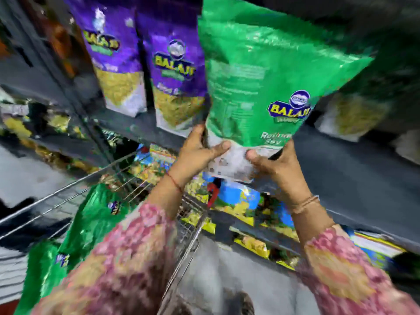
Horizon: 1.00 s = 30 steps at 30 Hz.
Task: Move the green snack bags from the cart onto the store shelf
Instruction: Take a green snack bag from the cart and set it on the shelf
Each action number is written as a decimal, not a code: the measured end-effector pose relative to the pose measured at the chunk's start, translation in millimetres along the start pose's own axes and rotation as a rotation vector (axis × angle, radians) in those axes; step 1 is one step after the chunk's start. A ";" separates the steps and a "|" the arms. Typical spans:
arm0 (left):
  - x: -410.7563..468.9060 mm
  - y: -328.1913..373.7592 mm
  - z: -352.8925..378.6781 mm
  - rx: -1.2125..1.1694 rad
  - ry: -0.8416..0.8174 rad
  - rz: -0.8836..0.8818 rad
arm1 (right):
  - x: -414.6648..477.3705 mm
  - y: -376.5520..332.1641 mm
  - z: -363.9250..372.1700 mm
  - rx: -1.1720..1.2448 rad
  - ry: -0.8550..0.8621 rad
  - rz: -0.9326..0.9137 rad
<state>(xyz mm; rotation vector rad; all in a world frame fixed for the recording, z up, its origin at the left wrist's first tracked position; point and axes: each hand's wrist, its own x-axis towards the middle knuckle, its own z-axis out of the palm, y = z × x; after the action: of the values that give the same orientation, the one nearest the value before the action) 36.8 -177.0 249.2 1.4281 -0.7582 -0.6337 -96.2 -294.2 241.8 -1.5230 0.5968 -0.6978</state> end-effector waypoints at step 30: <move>58.3 -44.8 130.4 0.302 0.272 -0.076 | -5.2 77.3 -28.2 -0.454 0.451 0.013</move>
<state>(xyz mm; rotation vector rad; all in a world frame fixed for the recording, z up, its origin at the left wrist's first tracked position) -26.0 -306.5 208.0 1.7854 -0.6027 -0.3807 -117.6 -315.0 164.9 -1.7831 1.1653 -0.9499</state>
